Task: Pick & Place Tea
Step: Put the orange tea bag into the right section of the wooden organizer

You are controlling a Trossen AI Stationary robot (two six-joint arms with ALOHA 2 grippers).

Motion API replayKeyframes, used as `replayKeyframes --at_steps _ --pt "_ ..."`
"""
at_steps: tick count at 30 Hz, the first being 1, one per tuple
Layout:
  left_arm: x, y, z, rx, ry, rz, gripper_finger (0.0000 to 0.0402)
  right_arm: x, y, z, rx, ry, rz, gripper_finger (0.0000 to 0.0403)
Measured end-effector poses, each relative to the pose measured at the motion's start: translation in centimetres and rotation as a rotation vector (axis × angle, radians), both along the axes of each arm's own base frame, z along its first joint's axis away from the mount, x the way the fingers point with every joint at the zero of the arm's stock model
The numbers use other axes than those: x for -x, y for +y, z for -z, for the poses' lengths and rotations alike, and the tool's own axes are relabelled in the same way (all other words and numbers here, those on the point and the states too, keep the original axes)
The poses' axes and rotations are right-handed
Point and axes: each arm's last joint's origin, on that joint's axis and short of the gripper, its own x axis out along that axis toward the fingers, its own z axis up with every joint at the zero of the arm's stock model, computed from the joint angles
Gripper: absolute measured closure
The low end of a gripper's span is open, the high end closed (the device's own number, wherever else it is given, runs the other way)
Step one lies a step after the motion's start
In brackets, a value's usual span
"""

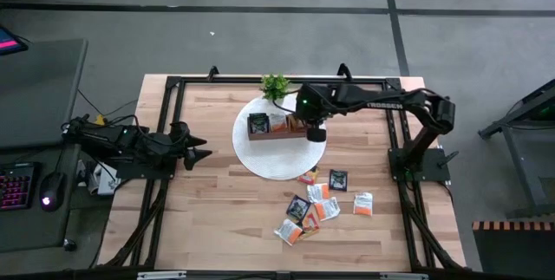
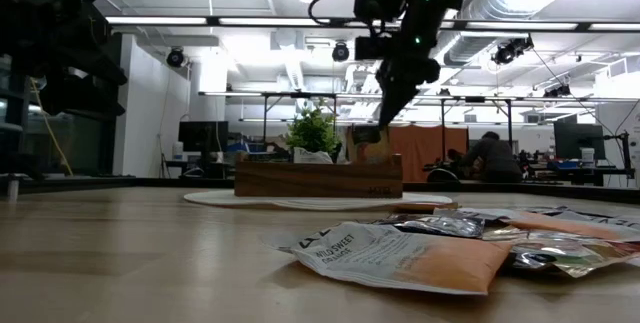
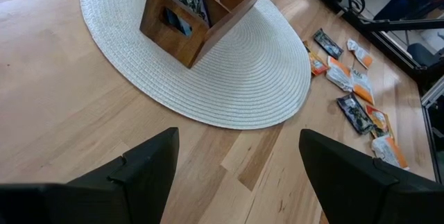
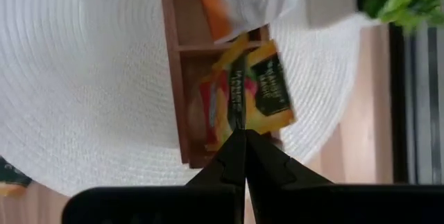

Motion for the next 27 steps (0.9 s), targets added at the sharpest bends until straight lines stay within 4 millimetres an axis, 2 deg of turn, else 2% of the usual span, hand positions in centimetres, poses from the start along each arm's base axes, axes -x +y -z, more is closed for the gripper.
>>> replayKeyframes --at_steps 9,27 --pt "0.0 0.0 0.0 0.0 0.0 0.0 0.0105 0.3 -0.4 1.8 -0.002 -0.027 0.006 0.0403" --pt "0.0 0.0 0.0 0.0 0.0 0.0 0.0105 -0.1 -1.0 1.5 0.045 -0.084 0.033 0.0402"
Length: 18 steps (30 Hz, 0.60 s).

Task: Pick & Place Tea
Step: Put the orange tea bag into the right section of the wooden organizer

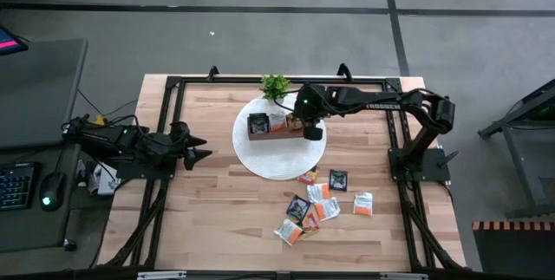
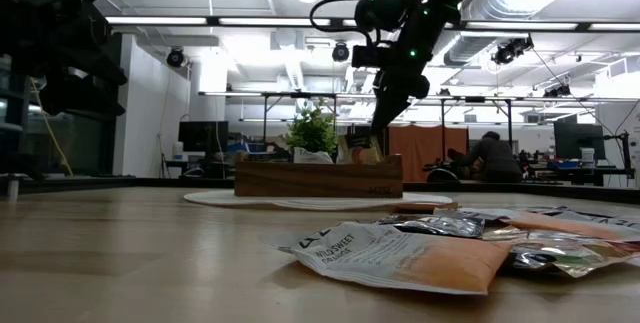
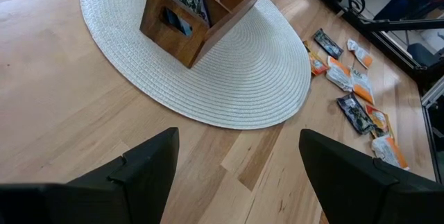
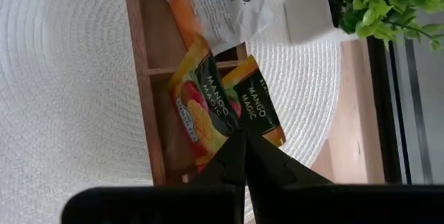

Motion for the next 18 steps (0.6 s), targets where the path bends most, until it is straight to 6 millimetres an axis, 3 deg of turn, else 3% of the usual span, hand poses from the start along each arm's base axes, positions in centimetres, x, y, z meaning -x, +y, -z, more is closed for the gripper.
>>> replayKeyframes --at_steps 6,18 --pt "0.0 0.0 0.0 0.0 0.0 -0.001 0.0105 0.01 -0.04 0.02 -0.011 -0.003 -0.004 0.0386" --pt "0.0 0.0 0.0 0.0 0.0 0.0 0.0105 0.01 -0.1 -0.26 -0.026 -0.013 0.071 0.0243"
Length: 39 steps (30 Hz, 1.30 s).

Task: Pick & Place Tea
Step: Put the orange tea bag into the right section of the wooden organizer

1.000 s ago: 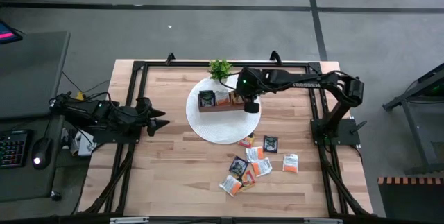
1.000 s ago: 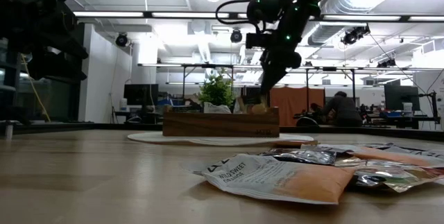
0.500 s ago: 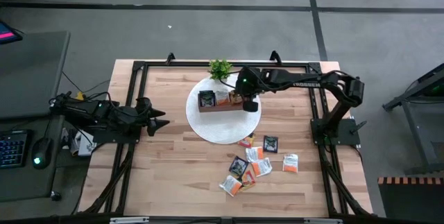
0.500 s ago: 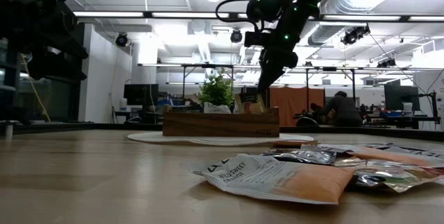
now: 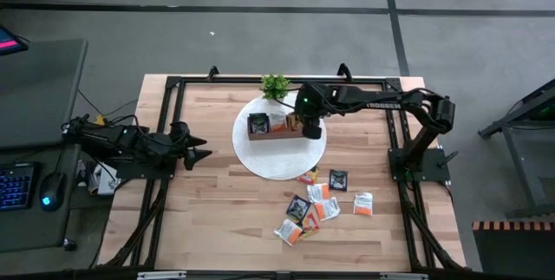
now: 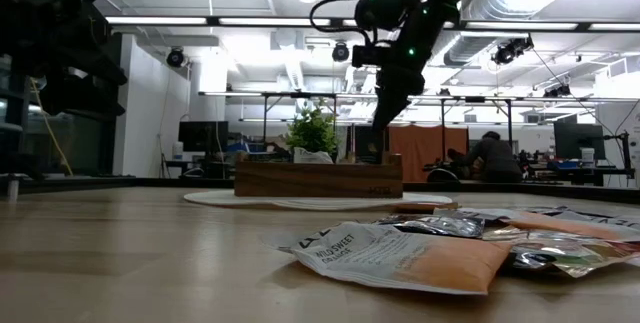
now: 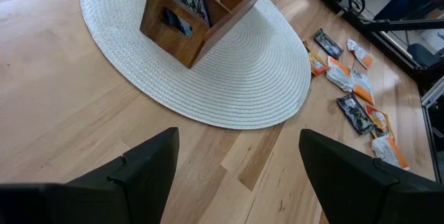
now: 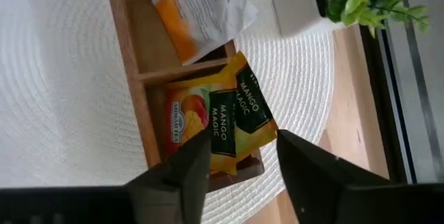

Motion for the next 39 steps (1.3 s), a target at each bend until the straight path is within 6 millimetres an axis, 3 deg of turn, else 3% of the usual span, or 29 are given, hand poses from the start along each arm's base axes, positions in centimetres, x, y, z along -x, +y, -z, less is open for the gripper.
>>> replayKeyframes --at_steps 9,16,20,28,39 --pt "0.0 0.0 0.0 0.0 0.0 0.0 0.0105 0.3 0.7 -3.4 -0.063 0.031 0.082 0.0189" --pt "0.0 0.0 0.0 0.0 0.0 -0.001 0.0105 3.7 4.7 -5.9 -0.25 0.025 0.138 0.0187" --pt "0.0 0.0 0.0 0.0 0.0 -0.001 0.0105 5.9 7.0 -6.2 -0.35 -0.022 0.167 0.0187" --pt "0.0 0.0 0.0 0.0 -0.001 0.0 0.0105 9.0 9.1 -2.5 -0.486 -0.025 0.297 0.0187" --pt "0.0 0.0 0.0 0.0 0.0 0.0 0.0105 8.2 10.0 3.7 -0.615 -0.061 0.427 0.0187"
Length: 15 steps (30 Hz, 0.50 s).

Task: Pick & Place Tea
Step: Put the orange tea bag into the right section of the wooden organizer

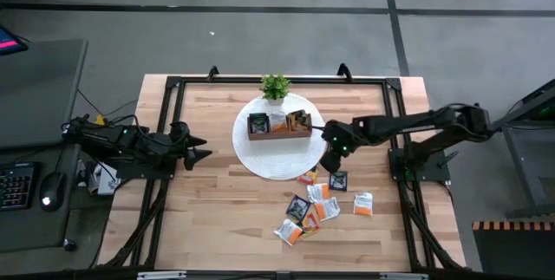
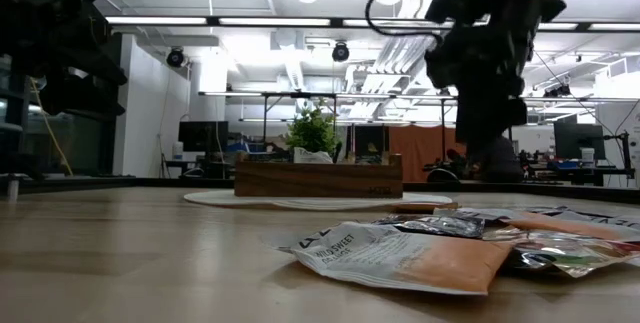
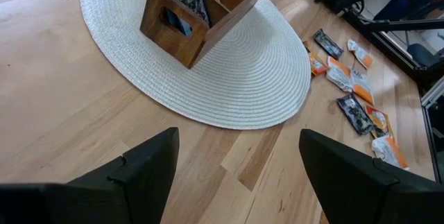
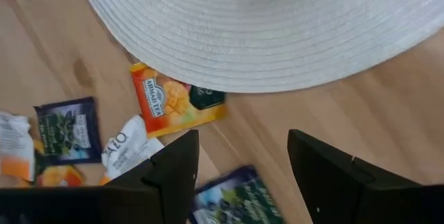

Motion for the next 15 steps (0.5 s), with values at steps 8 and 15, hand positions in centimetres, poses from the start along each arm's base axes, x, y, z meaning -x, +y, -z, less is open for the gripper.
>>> replayKeyframes --at_steps 8,15 --pt "0.0 0.0 0.0 0.0 0.0 0.0 0.0105 -1.0 0.1 2.7 -0.128 0.02 0.075 0.0187" --pt "0.0 0.0 0.0 0.0 0.0 0.0 0.0105 -1.7 0.1 3.8 -0.167 0.028 0.099 0.0187"
